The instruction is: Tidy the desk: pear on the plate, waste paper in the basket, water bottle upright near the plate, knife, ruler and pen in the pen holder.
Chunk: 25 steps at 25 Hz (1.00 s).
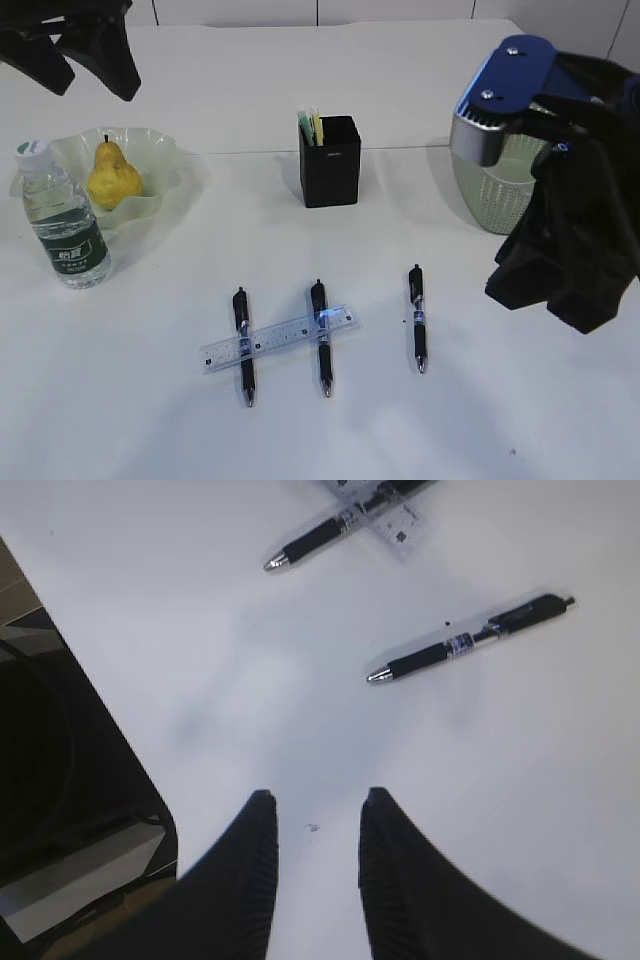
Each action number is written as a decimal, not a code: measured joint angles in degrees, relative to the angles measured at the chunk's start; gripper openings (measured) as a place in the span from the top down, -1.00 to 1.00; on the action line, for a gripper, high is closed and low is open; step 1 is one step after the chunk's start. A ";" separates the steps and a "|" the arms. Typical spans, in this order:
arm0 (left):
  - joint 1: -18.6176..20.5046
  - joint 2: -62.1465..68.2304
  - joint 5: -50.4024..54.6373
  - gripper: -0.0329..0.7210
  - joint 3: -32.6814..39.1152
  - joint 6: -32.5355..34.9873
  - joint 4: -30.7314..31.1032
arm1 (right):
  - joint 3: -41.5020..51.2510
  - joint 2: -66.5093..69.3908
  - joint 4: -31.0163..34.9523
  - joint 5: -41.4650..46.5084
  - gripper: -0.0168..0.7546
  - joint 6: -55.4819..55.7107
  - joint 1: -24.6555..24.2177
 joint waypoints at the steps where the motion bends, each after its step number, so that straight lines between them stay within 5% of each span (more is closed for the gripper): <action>1: 0.00 -0.13 0.00 -0.45 0.00 -0.15 0.00 | -0.67 0.39 0.26 0.13 0.33 -0.73 0.00; 13: 1.68 -2.11 0.18 -0.45 0.00 -1.21 0.00 | -12.27 13.33 1.63 6.79 0.33 -3.44 0.00; 25: 13.84 -6.58 0.41 -0.42 -0.04 -1.46 0.38 | -17.05 19.30 6.03 7.32 0.33 -12.44 0.43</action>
